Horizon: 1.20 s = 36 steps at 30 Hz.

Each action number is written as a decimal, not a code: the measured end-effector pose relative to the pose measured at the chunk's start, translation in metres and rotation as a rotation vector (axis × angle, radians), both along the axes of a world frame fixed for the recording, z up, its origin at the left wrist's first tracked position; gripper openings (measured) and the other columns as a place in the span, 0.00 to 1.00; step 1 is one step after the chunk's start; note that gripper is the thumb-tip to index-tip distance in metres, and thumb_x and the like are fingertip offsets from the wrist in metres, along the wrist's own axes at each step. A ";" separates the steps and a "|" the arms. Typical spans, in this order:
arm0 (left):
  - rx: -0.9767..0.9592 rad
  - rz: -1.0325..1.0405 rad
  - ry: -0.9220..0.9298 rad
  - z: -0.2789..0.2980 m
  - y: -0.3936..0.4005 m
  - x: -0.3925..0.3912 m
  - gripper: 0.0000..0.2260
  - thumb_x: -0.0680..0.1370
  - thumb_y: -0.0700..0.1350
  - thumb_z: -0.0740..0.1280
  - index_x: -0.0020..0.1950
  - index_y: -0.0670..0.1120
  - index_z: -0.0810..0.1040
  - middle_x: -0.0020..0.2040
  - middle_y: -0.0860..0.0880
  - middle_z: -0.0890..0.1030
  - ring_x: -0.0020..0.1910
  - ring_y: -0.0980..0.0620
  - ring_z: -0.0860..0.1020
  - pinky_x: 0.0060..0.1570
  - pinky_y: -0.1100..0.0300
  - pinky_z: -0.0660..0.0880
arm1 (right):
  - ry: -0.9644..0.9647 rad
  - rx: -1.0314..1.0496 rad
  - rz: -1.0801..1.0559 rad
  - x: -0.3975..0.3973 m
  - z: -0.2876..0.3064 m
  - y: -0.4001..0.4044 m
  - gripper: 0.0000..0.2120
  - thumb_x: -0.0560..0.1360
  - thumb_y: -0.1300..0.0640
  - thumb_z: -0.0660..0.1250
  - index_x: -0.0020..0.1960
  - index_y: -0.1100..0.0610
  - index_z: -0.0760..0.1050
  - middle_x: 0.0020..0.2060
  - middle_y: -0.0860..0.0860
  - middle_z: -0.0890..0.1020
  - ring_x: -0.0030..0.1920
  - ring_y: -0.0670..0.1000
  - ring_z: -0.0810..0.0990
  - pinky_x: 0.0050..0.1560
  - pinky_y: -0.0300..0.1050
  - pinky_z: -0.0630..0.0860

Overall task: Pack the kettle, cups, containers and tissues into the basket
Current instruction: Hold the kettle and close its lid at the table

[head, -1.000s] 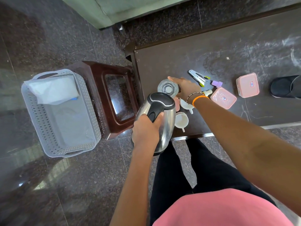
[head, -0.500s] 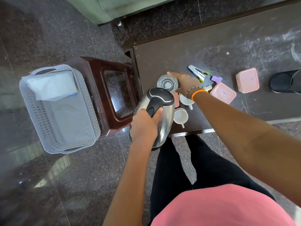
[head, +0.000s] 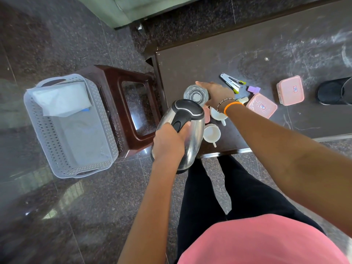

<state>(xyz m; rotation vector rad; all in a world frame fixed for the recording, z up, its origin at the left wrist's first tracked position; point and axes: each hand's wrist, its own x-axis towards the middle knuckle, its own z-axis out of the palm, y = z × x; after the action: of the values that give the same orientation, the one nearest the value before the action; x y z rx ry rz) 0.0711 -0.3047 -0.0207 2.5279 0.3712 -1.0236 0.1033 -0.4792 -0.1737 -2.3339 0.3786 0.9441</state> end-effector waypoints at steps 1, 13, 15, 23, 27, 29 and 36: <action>-0.001 -0.004 -0.003 0.000 0.000 0.000 0.19 0.75 0.61 0.62 0.46 0.44 0.70 0.43 0.47 0.74 0.46 0.42 0.76 0.49 0.49 0.75 | -0.003 0.005 0.000 0.000 0.000 0.000 0.29 0.73 0.49 0.62 0.72 0.39 0.56 0.72 0.53 0.67 0.68 0.60 0.71 0.66 0.60 0.69; 0.013 -0.027 -0.013 -0.002 -0.001 0.005 0.22 0.74 0.62 0.62 0.48 0.42 0.73 0.43 0.46 0.75 0.42 0.43 0.75 0.42 0.53 0.72 | -0.021 0.008 -0.013 -0.002 0.003 -0.001 0.29 0.74 0.51 0.62 0.72 0.39 0.57 0.70 0.54 0.68 0.66 0.62 0.72 0.66 0.61 0.70; 0.022 -0.037 -0.014 -0.002 -0.001 0.006 0.20 0.74 0.62 0.62 0.46 0.43 0.72 0.42 0.47 0.75 0.41 0.43 0.75 0.41 0.53 0.71 | -0.022 0.011 -0.011 -0.002 0.004 0.000 0.29 0.74 0.51 0.62 0.72 0.40 0.57 0.70 0.54 0.68 0.66 0.62 0.72 0.65 0.60 0.70; 0.031 -0.033 -0.008 -0.002 -0.003 0.007 0.20 0.74 0.62 0.63 0.44 0.44 0.70 0.42 0.47 0.74 0.42 0.43 0.74 0.41 0.53 0.70 | -0.025 0.001 -0.002 -0.001 0.003 -0.001 0.29 0.74 0.51 0.62 0.72 0.39 0.57 0.70 0.55 0.68 0.66 0.63 0.72 0.65 0.60 0.70; 0.029 -0.030 -0.012 -0.002 -0.004 0.007 0.19 0.74 0.61 0.63 0.44 0.44 0.70 0.42 0.46 0.74 0.43 0.43 0.74 0.41 0.53 0.71 | -0.031 0.002 -0.011 -0.002 0.003 -0.001 0.29 0.73 0.51 0.63 0.71 0.39 0.58 0.69 0.55 0.69 0.65 0.62 0.72 0.65 0.60 0.70; 0.027 -0.033 -0.015 -0.002 -0.004 0.006 0.19 0.75 0.61 0.63 0.44 0.45 0.69 0.42 0.46 0.74 0.42 0.43 0.73 0.42 0.53 0.70 | -0.034 -0.003 -0.012 -0.002 0.003 -0.001 0.29 0.73 0.51 0.63 0.71 0.39 0.58 0.69 0.55 0.69 0.65 0.62 0.72 0.64 0.59 0.70; 0.025 -0.033 -0.022 -0.001 -0.006 0.005 0.19 0.75 0.61 0.63 0.45 0.44 0.71 0.43 0.46 0.75 0.44 0.42 0.76 0.42 0.53 0.73 | -0.031 0.005 -0.012 -0.002 0.003 -0.001 0.29 0.73 0.49 0.63 0.71 0.39 0.58 0.69 0.55 0.69 0.65 0.62 0.72 0.64 0.60 0.70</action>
<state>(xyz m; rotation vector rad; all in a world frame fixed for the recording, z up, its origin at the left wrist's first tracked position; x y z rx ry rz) 0.0762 -0.3104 -0.0215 2.5738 0.3386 -1.0084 0.1014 -0.4805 -0.1710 -2.3358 0.3771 0.9014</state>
